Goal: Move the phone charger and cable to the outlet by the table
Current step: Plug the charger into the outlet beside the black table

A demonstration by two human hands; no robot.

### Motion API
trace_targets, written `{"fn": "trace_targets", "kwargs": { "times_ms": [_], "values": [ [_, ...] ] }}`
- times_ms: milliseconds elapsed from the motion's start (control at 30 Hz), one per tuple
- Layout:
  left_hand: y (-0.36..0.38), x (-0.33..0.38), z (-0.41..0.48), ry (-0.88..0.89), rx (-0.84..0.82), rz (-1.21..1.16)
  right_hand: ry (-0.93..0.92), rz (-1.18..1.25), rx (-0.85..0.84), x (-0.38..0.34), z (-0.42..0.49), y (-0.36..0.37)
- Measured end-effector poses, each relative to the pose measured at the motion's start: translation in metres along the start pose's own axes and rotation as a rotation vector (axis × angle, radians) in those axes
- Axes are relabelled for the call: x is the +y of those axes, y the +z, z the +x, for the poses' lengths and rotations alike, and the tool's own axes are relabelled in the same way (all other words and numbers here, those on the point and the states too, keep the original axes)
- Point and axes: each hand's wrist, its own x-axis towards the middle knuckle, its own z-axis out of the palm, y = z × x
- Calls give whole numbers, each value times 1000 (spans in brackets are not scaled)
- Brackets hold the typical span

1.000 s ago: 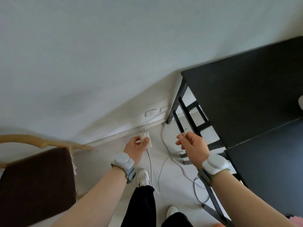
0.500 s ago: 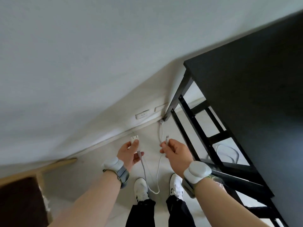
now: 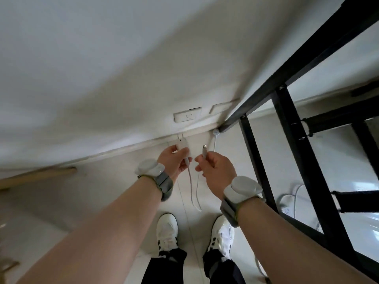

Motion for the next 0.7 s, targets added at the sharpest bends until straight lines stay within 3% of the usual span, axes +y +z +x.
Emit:
{"fn": "trace_targets", "kwargs": {
  "times_ms": [300,700],
  "values": [
    [15,-8,78,36,20,-25,60,-17,58,46,64,9],
    [28,0,97,115,11,-39,42,-4,64,53,83,12]
  ]
}}
